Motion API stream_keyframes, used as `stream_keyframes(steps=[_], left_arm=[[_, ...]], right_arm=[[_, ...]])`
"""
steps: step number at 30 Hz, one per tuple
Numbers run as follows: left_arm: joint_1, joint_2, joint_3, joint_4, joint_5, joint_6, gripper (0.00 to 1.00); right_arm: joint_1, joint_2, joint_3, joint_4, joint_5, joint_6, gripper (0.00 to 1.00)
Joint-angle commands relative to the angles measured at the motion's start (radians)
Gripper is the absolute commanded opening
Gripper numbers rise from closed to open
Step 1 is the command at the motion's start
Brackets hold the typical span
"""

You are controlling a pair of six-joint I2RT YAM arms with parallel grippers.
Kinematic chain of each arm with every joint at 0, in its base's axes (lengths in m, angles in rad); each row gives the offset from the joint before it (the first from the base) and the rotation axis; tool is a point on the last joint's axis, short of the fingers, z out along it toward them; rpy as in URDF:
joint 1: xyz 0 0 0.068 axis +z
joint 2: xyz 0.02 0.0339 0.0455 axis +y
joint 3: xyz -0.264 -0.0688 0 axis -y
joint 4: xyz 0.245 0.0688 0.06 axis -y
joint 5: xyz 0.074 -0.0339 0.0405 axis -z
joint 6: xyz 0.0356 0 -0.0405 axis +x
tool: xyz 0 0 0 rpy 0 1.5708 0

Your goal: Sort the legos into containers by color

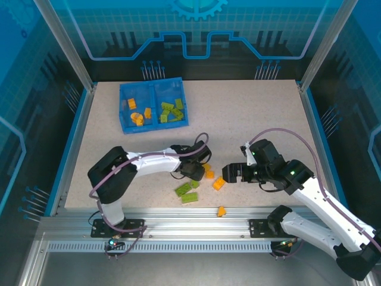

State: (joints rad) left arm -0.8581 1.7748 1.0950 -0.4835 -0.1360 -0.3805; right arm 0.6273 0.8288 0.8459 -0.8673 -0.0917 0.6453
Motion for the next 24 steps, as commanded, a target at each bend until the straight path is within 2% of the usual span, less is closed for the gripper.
stream_keyframes(steps=[1,5,10,14,17,24], left_arm=[[0.041,-0.152,-0.008,0.036,-0.038,-0.033,0.24],[0.124,-0.304,-0.006,0.011,-0.065,-0.038,0.23],[0.361,-0.377,0.050,-0.035,-0.078,-0.025,0.23],[0.570,-0.275,0.164,-0.073,-0.085,-0.038,0.22],[0.687,-0.157,0.234,-0.051,-0.060,-0.074,0.22],[0.816,0.102,0.433,-0.064,0.007,-0.158,0.25]], right_arm=[[-0.012,-0.004,0.003,-0.005,-0.028,-0.015,0.99],[-0.013,-0.015,0.008,0.004,-0.009,-0.012,0.99],[-0.014,-0.009,0.017,0.023,0.003,-0.013,0.99],[-0.014,0.003,0.022,0.031,-0.005,-0.013,0.99],[-0.014,0.000,0.027,0.028,-0.005,-0.012,0.99],[-0.014,-0.027,0.028,-0.004,0.007,-0.009,0.99]])
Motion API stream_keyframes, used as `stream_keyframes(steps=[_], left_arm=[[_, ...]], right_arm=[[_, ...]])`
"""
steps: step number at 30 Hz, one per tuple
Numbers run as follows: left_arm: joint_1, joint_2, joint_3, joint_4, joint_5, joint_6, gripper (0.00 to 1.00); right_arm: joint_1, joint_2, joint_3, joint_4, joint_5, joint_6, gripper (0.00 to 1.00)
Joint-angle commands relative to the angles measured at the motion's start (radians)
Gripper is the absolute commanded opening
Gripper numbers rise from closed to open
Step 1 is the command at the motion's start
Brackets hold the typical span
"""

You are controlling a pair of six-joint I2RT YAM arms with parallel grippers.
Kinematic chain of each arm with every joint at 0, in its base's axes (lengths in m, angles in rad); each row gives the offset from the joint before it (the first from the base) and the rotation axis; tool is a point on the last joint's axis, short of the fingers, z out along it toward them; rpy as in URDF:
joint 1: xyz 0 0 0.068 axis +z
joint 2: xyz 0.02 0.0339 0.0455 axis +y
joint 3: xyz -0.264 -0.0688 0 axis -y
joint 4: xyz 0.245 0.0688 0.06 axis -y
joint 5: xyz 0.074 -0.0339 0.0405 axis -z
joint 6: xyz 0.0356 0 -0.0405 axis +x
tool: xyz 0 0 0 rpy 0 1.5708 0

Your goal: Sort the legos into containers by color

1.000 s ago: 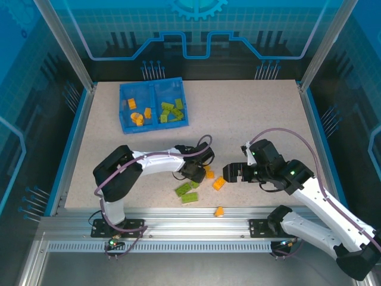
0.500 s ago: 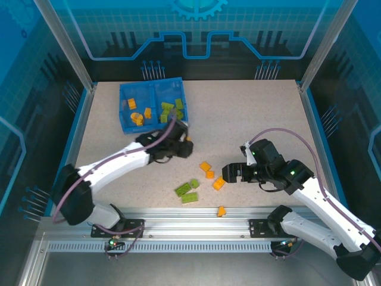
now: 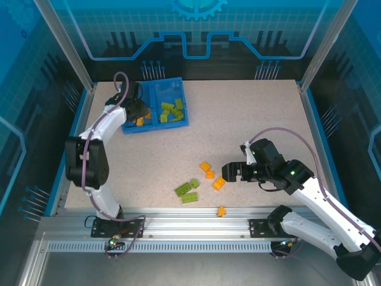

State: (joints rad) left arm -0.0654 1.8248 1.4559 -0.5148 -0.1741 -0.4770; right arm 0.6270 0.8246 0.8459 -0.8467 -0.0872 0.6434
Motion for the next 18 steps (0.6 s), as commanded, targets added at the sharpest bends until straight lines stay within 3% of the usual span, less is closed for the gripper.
stream_keyframes(steps=[1,5,11,14,18], left_arm=[[0.033,0.078,0.090,-0.030,0.056,-0.066,0.25],[0.055,0.163,0.184,-0.052,0.102,-0.060,0.45],[0.059,0.138,0.225,-0.075,0.094,-0.045,0.62],[0.061,0.092,0.217,-0.081,0.099,-0.042,0.64],[0.057,-0.064,0.136,-0.053,0.167,-0.052,0.63]], right_arm=[[-0.013,-0.027,0.028,-0.027,0.003,-0.005,0.99],[-0.013,-0.040,0.028,-0.040,0.002,0.002,0.99],[-0.013,-0.039,0.028,-0.071,-0.002,0.042,0.98],[-0.005,-0.037,0.028,-0.070,-0.020,0.088,0.97],[0.029,-0.034,0.006,-0.143,0.001,0.265,0.90]])
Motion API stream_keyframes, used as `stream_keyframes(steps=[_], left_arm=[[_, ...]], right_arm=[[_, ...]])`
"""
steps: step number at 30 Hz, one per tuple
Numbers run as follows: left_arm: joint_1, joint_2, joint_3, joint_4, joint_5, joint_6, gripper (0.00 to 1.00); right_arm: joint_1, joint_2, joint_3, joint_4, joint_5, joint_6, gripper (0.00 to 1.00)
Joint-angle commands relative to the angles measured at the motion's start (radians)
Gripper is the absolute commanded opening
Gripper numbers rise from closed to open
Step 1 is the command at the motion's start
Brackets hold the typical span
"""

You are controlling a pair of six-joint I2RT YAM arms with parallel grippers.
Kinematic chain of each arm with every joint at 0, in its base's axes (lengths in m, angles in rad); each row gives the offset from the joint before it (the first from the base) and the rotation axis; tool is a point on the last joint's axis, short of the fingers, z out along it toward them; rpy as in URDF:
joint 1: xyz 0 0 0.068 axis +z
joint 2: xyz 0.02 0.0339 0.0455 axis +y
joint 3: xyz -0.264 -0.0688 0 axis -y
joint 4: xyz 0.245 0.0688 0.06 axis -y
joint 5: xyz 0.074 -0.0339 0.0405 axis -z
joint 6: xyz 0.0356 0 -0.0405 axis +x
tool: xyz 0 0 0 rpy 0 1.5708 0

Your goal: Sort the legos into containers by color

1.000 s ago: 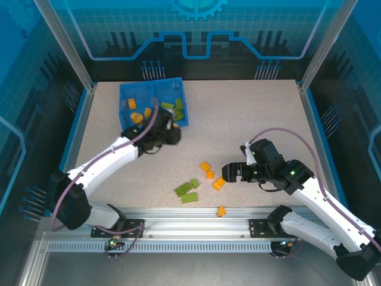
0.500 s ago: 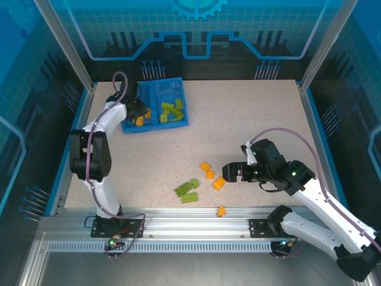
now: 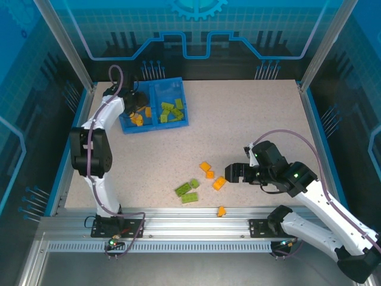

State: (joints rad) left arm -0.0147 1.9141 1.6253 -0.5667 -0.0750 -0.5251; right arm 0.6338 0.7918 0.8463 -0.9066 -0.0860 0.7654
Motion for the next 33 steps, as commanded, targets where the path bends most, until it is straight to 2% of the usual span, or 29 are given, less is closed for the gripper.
stream_keyframes(steps=[1,4,8,11,15,17,20,23,29,33], left_arm=[[0.002,-0.214,-0.071,0.013,0.096,-0.005,0.63],[-0.051,-0.401,-0.190,0.060,0.157,0.045,0.63],[-0.220,-0.634,-0.354,0.112,0.248,0.277,0.66],[-0.363,-0.764,-0.469,0.114,0.360,0.479,0.72],[-0.498,-0.888,-0.591,0.046,0.532,0.762,0.91],[-0.547,-0.943,-0.646,0.000,0.597,0.906,0.99],[-0.616,-1.013,-0.704,-0.092,0.634,1.120,0.99],[-0.669,-1.064,-0.732,-0.172,0.635,1.265,0.99],[-0.692,-1.053,-0.741,-0.226,0.672,1.336,0.99],[-0.702,-1.047,-0.759,-0.202,0.670,1.347,0.99]], right_arm=[[0.039,0.005,-0.002,-0.125,0.006,0.209,0.89],[0.140,0.020,-0.049,-0.200,-0.003,0.377,0.91],[0.336,0.038,-0.160,-0.127,0.023,0.529,0.91],[0.421,0.114,-0.206,0.014,0.003,0.501,0.91],[0.565,0.215,-0.151,0.044,0.214,0.399,0.92],[0.579,0.258,-0.161,0.099,0.216,0.338,0.90],[0.601,0.314,-0.186,0.164,0.208,0.304,0.88],[0.620,0.350,-0.190,0.183,0.222,0.273,0.86],[0.622,0.467,-0.184,0.211,0.228,0.216,0.75],[0.631,0.545,-0.194,0.224,0.212,0.227,0.71]])
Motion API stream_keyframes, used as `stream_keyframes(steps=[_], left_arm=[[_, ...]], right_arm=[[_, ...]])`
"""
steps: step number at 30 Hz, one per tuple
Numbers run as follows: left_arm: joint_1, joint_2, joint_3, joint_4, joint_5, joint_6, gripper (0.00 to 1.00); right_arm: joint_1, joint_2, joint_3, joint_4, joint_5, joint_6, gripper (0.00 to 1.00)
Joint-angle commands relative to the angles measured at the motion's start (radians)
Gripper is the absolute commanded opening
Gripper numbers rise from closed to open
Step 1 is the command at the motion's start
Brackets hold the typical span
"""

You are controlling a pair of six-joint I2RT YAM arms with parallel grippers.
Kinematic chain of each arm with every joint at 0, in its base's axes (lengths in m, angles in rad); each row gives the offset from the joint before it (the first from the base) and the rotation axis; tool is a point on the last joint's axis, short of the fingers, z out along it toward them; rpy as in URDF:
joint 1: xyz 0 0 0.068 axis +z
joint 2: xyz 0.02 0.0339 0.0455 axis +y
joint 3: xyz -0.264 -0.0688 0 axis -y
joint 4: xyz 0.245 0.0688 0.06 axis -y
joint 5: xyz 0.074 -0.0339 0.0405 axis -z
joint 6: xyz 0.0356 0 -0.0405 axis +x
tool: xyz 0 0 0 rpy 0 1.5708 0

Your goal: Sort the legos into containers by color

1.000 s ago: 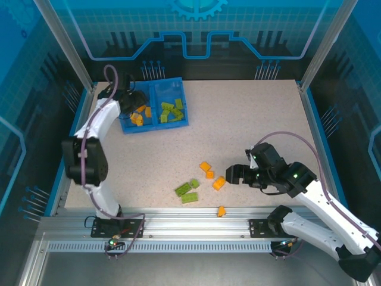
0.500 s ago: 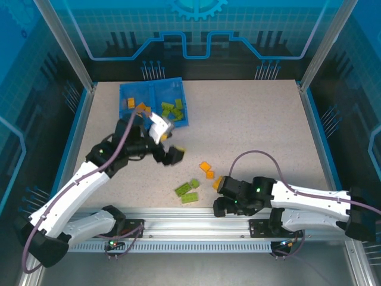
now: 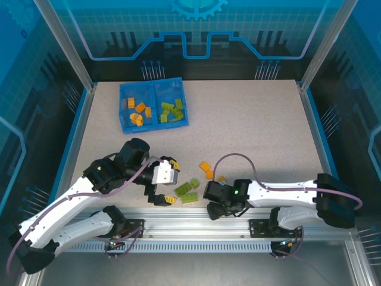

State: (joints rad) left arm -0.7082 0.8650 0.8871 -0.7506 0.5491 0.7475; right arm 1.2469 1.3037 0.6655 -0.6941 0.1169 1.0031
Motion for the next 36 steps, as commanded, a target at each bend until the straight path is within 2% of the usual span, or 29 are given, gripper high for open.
stream_keyframes(steps=[1,6,11,14,16,21,24,26,28,31,36], left_arm=[[-0.009,0.003,-0.024,-0.012,0.045,0.078,0.99],[-0.010,0.006,-0.033,0.012,0.030,0.082,0.99],[-0.009,0.001,-0.041,0.019,0.022,0.086,0.99],[-0.010,-0.005,-0.048,0.027,0.013,0.086,0.99],[-0.009,-0.012,-0.055,0.038,0.002,0.087,0.99],[-0.009,-0.078,-0.093,0.147,-0.079,0.019,0.99],[-0.009,-0.140,-0.112,0.275,-0.195,-0.155,0.99],[-0.008,-0.171,-0.098,0.340,-0.346,-0.340,0.99],[-0.003,-0.181,-0.045,0.324,-0.461,-0.459,0.99],[0.011,-0.177,0.049,0.279,-0.622,-0.627,0.99],[0.027,-0.145,0.147,0.200,-0.966,-0.936,0.99]], right_arm=[[0.021,0.048,-0.014,0.013,0.012,-0.011,0.69],[0.025,0.106,-0.011,0.051,0.001,-0.016,0.54],[0.026,0.154,-0.017,0.057,0.016,0.003,0.48],[0.026,0.158,-0.018,0.053,0.018,0.013,0.38],[0.027,0.139,-0.004,0.031,0.017,0.011,0.32],[0.027,-0.013,0.104,-0.103,0.095,-0.008,0.30],[-0.008,-0.117,0.196,-0.112,0.144,-0.056,0.28],[-0.065,-0.141,0.265,-0.080,0.146,-0.117,0.28],[-0.122,-0.124,0.341,-0.035,0.141,-0.191,0.27],[-0.209,-0.040,0.485,0.067,0.110,-0.307,0.28],[-0.313,0.214,0.727,0.211,0.039,-0.405,0.28]])
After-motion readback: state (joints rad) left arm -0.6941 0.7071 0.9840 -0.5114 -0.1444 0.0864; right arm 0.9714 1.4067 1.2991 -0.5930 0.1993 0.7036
